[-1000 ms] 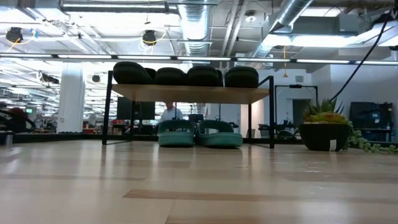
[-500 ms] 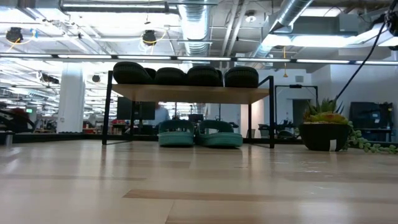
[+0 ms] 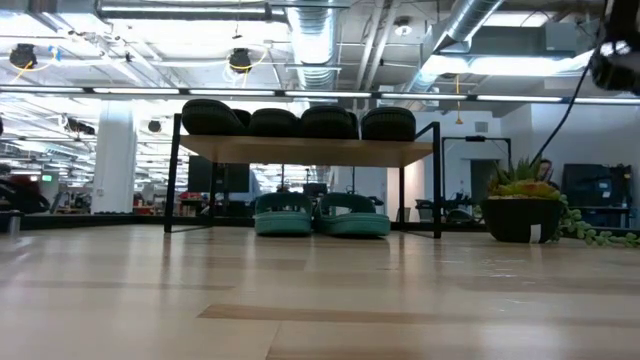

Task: Pick and place slides into the shelf
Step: Return to Home Position

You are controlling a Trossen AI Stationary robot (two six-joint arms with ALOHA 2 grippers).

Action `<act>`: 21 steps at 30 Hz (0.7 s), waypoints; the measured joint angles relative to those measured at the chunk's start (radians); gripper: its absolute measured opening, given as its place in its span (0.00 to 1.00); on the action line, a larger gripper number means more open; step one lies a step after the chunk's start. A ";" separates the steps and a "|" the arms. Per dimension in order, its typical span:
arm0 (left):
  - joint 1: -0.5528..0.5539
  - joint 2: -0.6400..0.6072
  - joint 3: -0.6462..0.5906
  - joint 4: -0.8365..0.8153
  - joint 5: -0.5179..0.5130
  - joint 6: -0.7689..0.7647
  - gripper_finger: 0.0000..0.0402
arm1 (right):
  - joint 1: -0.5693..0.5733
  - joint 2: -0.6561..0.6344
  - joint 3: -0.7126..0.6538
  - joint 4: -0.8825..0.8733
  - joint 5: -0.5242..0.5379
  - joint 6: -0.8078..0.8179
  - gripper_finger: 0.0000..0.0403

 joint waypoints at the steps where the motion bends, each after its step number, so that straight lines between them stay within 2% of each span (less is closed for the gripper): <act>1: 0.016 -0.015 -0.025 0.023 0.018 -0.003 0.23 | 0.005 -0.032 -0.033 0.015 0.003 0.002 0.24; 5: 0.079 -0.088 -0.150 0.155 0.075 -0.026 0.23 | 0.026 -0.162 -0.179 0.151 0.010 -0.048 0.24; 11: 0.110 -0.187 -0.354 0.294 0.130 -0.083 0.23 | 0.079 -0.314 -0.416 0.446 0.006 -0.305 0.24; 15: 0.111 -0.246 -0.475 0.380 0.111 -0.103 0.23 | 0.099 -0.435 -0.505 0.460 -0.011 -0.236 0.24; 19: 0.111 -0.300 -0.546 0.466 0.111 -0.105 0.23 | 0.127 -0.541 -0.575 0.506 -0.198 -0.187 0.24; 21: 0.111 -0.314 -0.559 0.474 0.113 -0.109 0.23 | 0.127 -0.554 -0.611 0.549 -0.233 -0.209 0.24</act>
